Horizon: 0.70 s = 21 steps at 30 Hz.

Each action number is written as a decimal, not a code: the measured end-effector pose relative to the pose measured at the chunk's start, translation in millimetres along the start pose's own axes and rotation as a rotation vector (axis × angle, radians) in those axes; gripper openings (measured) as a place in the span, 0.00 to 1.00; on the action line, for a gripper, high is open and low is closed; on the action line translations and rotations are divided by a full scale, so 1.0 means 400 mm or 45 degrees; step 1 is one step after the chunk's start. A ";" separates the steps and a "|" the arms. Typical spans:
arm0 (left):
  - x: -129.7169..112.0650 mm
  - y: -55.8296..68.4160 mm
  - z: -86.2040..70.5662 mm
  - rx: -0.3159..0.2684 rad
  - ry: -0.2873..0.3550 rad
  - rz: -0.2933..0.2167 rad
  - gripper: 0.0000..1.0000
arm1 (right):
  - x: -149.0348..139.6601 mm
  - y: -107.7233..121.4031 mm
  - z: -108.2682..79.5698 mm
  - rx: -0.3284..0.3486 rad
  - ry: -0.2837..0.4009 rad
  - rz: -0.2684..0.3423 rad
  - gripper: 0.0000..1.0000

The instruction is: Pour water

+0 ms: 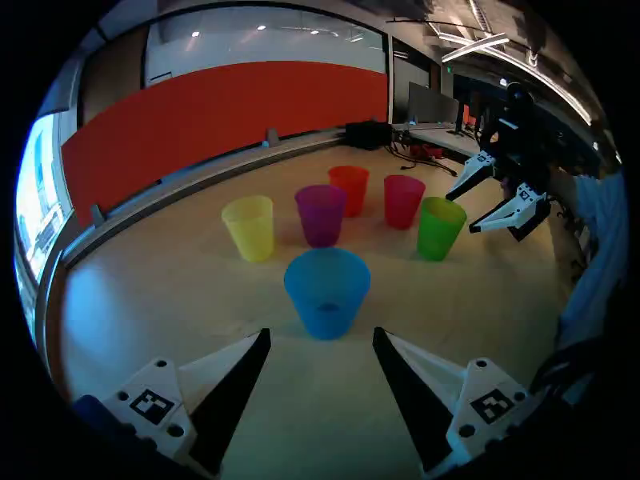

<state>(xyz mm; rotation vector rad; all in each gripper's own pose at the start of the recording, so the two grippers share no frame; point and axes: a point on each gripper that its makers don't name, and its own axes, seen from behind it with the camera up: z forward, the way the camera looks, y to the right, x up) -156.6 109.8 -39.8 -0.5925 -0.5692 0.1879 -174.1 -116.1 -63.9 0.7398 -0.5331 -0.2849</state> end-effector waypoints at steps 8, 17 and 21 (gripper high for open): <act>0.020 -0.042 -0.039 0.136 0.108 -0.011 0.95 | 0.011 0.032 -0.063 -0.131 0.076 0.082 1.00; 0.069 -0.100 -0.115 0.330 0.310 -0.073 0.95 | 0.109 0.110 -0.157 -0.372 0.288 0.153 1.00; 0.083 -0.128 -0.147 0.416 0.392 -0.116 0.95 | 0.146 0.125 -0.188 -0.460 0.374 0.156 1.00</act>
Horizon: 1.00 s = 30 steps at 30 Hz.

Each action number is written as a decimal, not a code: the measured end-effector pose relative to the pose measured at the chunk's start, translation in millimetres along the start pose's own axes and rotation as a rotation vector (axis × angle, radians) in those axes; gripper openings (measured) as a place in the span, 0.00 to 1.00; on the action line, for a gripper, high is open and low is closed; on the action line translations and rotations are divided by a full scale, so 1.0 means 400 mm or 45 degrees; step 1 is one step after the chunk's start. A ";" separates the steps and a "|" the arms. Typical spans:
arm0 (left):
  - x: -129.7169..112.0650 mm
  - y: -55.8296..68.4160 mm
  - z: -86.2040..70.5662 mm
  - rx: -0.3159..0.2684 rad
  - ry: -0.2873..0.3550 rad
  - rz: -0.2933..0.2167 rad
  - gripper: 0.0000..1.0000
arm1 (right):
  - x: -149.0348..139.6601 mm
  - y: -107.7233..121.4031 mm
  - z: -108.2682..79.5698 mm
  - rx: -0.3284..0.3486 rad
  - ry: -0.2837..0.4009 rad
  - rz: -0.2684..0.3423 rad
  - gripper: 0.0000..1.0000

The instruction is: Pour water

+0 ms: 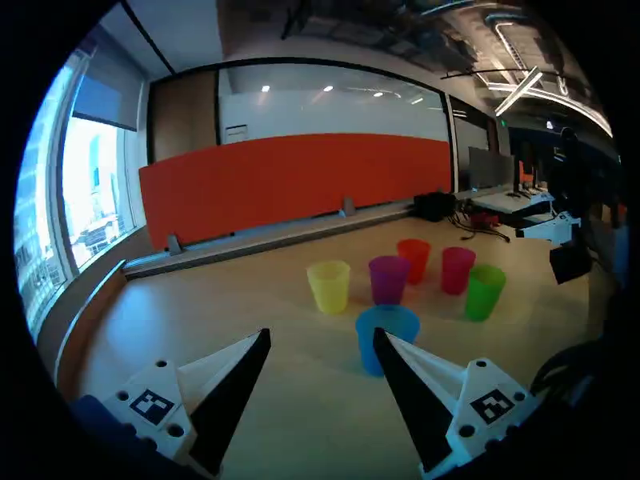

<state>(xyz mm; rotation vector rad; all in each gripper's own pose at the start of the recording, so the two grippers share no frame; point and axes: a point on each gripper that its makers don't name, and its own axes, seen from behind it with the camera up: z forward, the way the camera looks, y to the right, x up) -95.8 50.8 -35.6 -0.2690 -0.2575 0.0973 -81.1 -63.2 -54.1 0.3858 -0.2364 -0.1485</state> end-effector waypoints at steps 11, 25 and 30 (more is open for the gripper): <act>0.082 -0.049 -0.054 0.180 0.179 0.019 0.95 | 0.079 0.064 -0.018 -0.246 0.188 0.077 1.00; 0.123 -0.083 -0.077 0.284 0.306 -0.104 0.95 | 0.138 0.169 -0.066 -0.594 0.391 0.175 1.00; 0.130 -0.096 -0.080 0.309 0.320 -0.128 0.95 | 0.154 0.188 -0.082 -0.669 0.435 0.190 1.00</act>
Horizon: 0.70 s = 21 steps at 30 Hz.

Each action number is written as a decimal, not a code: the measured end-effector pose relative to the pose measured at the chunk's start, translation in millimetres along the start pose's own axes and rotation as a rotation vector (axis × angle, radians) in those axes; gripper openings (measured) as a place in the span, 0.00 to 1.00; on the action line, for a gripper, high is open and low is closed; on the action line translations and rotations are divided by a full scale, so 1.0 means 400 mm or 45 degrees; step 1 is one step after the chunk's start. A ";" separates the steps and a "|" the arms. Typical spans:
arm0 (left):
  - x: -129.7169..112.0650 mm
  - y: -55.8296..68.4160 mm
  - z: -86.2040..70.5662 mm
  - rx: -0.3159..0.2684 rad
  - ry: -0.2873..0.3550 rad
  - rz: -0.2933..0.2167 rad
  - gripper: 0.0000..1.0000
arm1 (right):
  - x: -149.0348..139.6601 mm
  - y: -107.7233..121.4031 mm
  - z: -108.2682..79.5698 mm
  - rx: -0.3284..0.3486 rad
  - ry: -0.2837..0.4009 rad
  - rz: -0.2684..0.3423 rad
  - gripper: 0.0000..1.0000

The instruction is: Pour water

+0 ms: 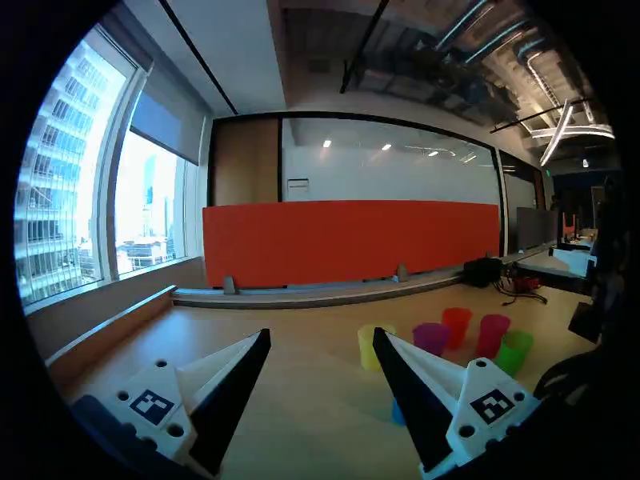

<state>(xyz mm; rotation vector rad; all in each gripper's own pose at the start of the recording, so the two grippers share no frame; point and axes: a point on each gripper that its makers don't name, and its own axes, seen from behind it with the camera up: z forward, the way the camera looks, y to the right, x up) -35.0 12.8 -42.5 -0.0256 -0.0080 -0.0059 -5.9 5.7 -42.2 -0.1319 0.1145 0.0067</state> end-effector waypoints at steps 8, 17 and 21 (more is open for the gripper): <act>-0.004 -0.002 0.012 0.006 0.004 -0.006 0.95 | -0.002 0.004 -0.001 -0.022 0.017 0.007 1.00; 0.001 -0.022 0.023 0.058 0.026 -0.013 0.95 | -0.013 -0.004 -0.005 0.001 0.025 0.034 1.00; -0.010 -0.031 0.030 0.089 0.029 0.008 0.95 | -0.016 -0.004 -0.005 0.002 0.024 0.043 1.00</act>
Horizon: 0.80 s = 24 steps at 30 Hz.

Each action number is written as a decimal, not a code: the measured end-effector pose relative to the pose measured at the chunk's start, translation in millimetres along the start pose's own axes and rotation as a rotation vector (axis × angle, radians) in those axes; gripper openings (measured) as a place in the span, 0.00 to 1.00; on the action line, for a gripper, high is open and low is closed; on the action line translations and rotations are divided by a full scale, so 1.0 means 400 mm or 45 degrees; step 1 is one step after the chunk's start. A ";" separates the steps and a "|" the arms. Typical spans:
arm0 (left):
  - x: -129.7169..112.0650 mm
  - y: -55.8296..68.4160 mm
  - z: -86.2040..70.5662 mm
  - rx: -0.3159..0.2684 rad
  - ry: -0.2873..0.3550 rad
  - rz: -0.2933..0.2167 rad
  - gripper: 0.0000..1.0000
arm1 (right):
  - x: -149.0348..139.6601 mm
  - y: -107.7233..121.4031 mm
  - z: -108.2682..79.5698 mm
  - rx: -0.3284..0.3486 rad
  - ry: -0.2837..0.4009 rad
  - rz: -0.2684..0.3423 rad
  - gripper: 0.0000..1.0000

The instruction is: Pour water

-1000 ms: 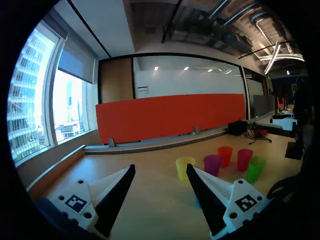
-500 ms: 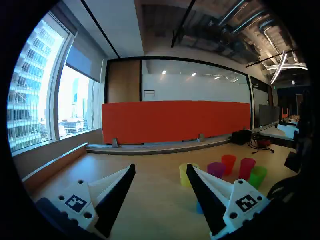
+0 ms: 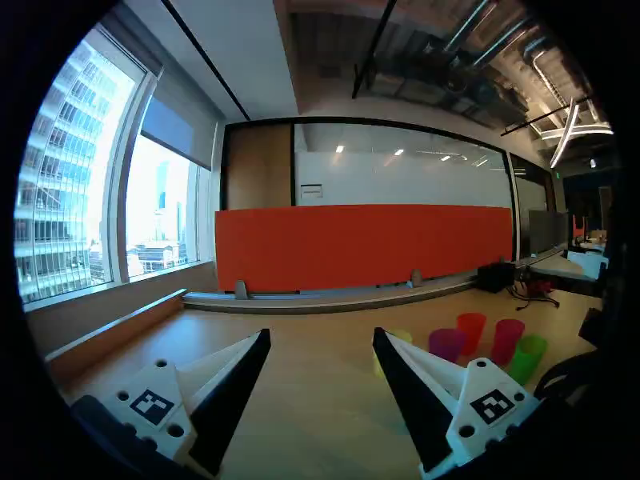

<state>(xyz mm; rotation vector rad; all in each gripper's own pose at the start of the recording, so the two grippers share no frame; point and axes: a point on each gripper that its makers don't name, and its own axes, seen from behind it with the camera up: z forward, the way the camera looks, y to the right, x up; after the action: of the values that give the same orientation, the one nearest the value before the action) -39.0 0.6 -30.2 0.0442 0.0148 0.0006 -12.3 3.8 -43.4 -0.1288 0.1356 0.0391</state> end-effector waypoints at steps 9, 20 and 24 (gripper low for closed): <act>-0.032 -0.010 0.006 0.061 0.013 0.044 0.95 | 0.013 -0.013 0.000 0.010 -0.005 -0.003 1.00; -0.090 -0.021 0.005 0.086 0.016 0.029 0.95 | 0.031 -0.023 -0.004 0.007 -0.015 0.014 1.00; -0.108 -0.030 0.004 0.083 0.009 0.001 0.95 | 0.038 -0.024 -0.007 0.004 -0.015 0.027 1.00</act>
<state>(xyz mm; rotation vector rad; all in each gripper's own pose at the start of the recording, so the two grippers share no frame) -82.4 -11.7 -28.3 0.1095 0.0221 0.0007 3.0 -5.4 -47.0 -0.1241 0.1254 0.0606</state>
